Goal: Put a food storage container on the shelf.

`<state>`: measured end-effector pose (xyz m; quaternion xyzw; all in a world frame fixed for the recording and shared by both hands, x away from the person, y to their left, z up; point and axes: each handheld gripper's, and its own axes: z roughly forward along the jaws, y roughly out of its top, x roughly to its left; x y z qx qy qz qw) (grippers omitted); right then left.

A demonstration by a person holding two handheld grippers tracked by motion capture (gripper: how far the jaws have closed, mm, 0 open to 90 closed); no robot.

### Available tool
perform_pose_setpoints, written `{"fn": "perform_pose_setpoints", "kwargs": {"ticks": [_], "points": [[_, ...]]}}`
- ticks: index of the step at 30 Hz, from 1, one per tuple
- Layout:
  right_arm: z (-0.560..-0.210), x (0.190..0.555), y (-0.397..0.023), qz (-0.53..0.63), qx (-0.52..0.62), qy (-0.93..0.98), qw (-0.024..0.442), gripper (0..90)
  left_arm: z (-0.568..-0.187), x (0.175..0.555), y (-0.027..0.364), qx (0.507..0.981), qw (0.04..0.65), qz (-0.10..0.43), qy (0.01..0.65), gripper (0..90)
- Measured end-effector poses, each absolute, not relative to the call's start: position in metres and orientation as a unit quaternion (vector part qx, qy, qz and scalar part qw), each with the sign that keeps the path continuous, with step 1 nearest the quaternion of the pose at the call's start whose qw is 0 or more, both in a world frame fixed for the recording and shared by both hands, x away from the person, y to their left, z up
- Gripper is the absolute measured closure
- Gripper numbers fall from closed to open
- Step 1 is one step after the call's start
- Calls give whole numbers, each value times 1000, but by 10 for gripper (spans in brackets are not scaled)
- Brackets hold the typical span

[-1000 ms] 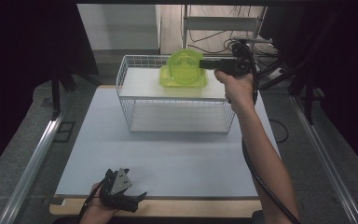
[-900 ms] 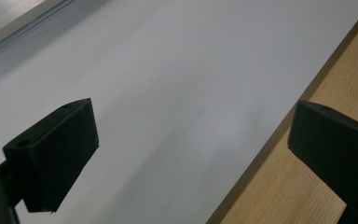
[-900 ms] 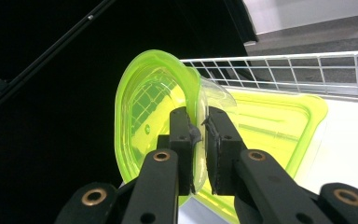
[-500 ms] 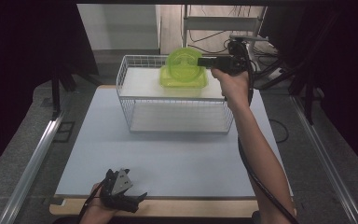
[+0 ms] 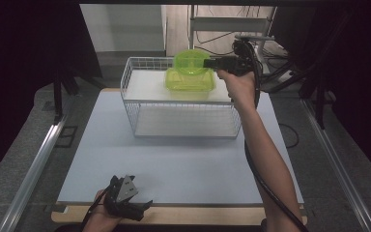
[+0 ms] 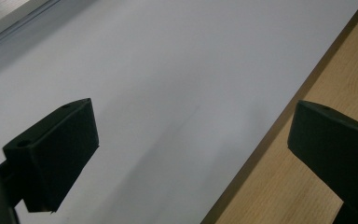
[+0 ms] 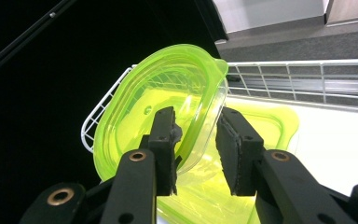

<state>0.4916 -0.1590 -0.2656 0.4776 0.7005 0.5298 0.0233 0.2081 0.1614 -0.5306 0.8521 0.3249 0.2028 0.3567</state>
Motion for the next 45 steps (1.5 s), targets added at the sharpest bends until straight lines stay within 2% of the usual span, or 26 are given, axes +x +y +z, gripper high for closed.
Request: {"fn": "perform_pose_setpoints", "kwargs": {"ticks": [10, 14, 22, 26, 29, 37, 45], "points": [[-269, 495, -157, 527, 477, 703, 22, 565, -531, 208, 161, 854, 355, 202, 324, 16], [-269, 496, -155, 525, 478, 704, 24, 480, -531, 208, 161, 854, 354, 201, 323, 16], [-270, 496, -156, 532, 475, 700, 32, 373, -531, 208, 160, 854, 354, 201, 323, 16], [-267, 494, -158, 537, 457, 708, 41, 243, -532, 208, 161, 855, 353, 201, 322, 16], [-265, 490, -159, 544, 445, 710, 42, 183, -532, 208, 160, 856, 352, 200, 322, 16], [-263, 478, -165, 547, 422, 721, 51, 148, -531, 208, 160, 854, 357, 199, 324, 16], [-273, 466, -172, 548, 412, 726, 51, 148, -527, 210, 168, 828, 415, 167, 338, 12]]}}
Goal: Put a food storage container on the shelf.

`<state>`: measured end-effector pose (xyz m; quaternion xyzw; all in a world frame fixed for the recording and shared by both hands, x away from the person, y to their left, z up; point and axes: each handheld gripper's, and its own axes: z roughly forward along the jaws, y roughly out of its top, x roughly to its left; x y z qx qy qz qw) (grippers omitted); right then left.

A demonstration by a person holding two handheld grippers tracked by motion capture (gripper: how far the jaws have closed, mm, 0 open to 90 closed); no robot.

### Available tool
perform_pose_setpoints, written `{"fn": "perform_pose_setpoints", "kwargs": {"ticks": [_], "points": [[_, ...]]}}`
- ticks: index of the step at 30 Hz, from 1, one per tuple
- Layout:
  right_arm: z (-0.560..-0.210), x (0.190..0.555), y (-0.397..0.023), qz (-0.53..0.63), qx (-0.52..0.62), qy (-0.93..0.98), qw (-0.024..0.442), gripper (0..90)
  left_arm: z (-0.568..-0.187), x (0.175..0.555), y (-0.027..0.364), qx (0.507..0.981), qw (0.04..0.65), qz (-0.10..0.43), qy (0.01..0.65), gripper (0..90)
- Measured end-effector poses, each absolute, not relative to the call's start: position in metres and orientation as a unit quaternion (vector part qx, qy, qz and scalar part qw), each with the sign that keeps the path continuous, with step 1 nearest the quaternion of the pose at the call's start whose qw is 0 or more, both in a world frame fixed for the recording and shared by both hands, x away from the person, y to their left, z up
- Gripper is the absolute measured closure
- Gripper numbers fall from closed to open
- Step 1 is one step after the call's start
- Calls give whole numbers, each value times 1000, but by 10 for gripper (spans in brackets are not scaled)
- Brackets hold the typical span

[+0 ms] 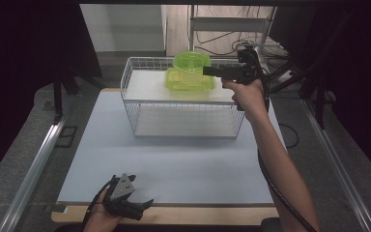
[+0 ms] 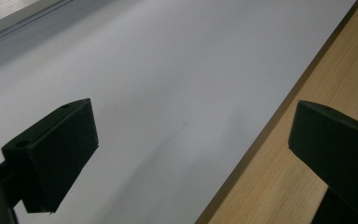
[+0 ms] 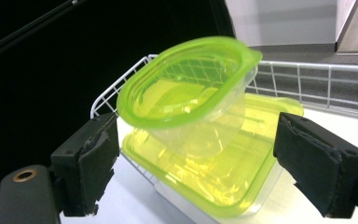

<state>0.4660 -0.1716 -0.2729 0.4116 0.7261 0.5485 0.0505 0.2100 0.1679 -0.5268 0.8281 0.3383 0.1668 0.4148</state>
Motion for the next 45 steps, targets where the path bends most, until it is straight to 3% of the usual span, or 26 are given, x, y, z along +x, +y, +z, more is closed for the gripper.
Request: {"fn": "perform_pose_setpoints", "kwargs": {"ticks": [13, 45], "points": [[-289, 446, -179, 551, 393, 735, 44, 133, -529, 211, 168, 828, 415, 164, 341, 11], [-347, 404, -178, 510, 349, 782, 79, 75, -528, 213, 170, 823, 427, 146, 344, 12]]}}
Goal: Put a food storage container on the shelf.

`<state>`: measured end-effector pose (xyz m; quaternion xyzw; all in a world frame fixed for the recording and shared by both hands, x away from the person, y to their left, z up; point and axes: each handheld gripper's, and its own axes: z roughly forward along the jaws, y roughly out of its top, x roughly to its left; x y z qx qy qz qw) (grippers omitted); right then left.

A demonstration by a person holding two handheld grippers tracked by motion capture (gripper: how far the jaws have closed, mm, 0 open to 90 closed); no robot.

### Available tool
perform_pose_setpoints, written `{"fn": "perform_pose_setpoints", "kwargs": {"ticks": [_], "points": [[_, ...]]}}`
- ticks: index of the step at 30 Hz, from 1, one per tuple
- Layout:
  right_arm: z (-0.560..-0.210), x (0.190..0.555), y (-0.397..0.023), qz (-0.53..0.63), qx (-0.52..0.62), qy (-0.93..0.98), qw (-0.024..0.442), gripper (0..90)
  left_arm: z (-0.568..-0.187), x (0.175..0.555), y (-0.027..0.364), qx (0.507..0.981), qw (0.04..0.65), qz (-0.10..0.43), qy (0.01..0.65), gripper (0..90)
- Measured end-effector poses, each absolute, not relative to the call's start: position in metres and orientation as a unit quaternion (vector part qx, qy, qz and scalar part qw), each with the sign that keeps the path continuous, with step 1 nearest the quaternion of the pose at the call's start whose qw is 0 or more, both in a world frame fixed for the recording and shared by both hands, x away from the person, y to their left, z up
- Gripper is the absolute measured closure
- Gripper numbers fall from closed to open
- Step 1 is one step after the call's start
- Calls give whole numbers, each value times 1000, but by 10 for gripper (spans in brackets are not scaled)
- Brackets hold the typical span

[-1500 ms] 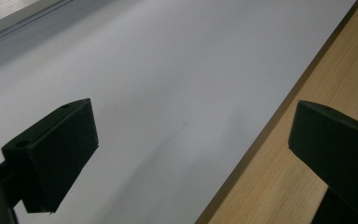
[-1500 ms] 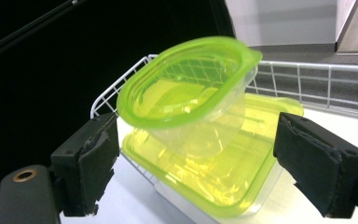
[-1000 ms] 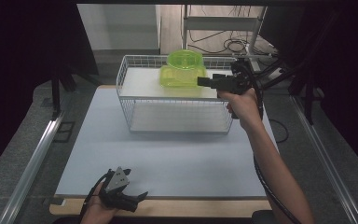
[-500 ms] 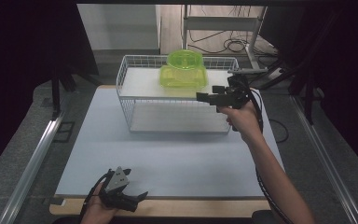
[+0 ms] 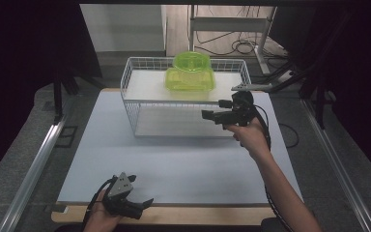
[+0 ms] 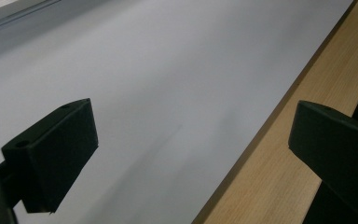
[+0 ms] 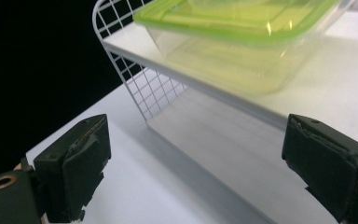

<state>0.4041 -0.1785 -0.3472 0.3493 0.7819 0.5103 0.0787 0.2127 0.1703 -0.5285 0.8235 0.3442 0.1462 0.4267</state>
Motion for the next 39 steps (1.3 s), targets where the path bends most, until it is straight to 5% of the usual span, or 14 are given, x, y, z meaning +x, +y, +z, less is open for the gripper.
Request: {"fn": "perform_pose_setpoints", "kwargs": {"ticks": [39], "points": [[-442, 352, -203, 441, 320, 826, 142, 6, -532, 211, 166, 835, 412, 160, 329, 10]]}}
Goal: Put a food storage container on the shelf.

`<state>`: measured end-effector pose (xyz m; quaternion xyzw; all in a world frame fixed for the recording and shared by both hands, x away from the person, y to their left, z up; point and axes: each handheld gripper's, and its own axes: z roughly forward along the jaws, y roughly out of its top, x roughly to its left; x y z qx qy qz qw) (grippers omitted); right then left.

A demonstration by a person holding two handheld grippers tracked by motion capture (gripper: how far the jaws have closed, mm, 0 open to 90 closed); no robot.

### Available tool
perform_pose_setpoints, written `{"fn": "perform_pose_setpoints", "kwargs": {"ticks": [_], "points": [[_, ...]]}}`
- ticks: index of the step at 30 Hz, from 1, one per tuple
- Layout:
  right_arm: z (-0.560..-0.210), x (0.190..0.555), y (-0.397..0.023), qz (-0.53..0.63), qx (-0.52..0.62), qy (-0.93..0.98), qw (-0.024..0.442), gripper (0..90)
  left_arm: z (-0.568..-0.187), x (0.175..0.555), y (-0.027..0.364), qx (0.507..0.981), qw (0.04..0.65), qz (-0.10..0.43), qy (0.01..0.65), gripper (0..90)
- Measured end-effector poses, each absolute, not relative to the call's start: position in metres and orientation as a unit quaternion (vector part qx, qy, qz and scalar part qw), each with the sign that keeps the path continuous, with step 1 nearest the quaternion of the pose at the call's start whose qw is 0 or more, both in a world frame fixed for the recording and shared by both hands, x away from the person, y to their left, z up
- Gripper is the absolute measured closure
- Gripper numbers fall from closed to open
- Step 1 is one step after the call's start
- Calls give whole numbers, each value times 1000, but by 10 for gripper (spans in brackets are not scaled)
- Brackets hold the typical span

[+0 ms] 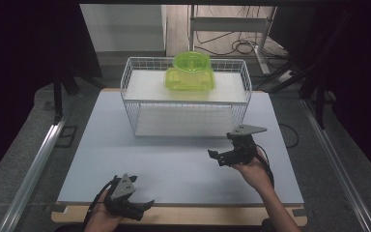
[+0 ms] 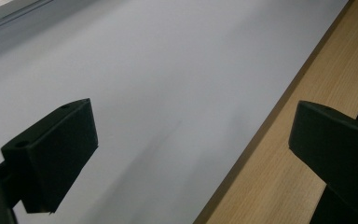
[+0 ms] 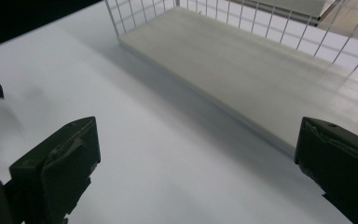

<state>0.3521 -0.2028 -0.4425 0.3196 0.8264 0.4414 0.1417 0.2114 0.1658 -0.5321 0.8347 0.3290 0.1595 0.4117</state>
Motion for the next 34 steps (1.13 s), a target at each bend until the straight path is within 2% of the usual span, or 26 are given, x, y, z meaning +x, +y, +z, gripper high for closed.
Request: {"fn": "perform_pose_setpoints", "kwargs": {"ticks": [12, 25, 34], "points": [[-471, 328, -209, 423, 321, 835, 142, 6, -533, 211, 165, 838, 404, 164, 328, 10], [-504, 304, -217, 384, 331, 853, 122, 6, -534, 212, 165, 840, 393, 170, 334, 4], [-518, 307, -216, 345, 339, 867, 116, 5, -536, 213, 165, 844, 383, 171, 333, 4]]}}
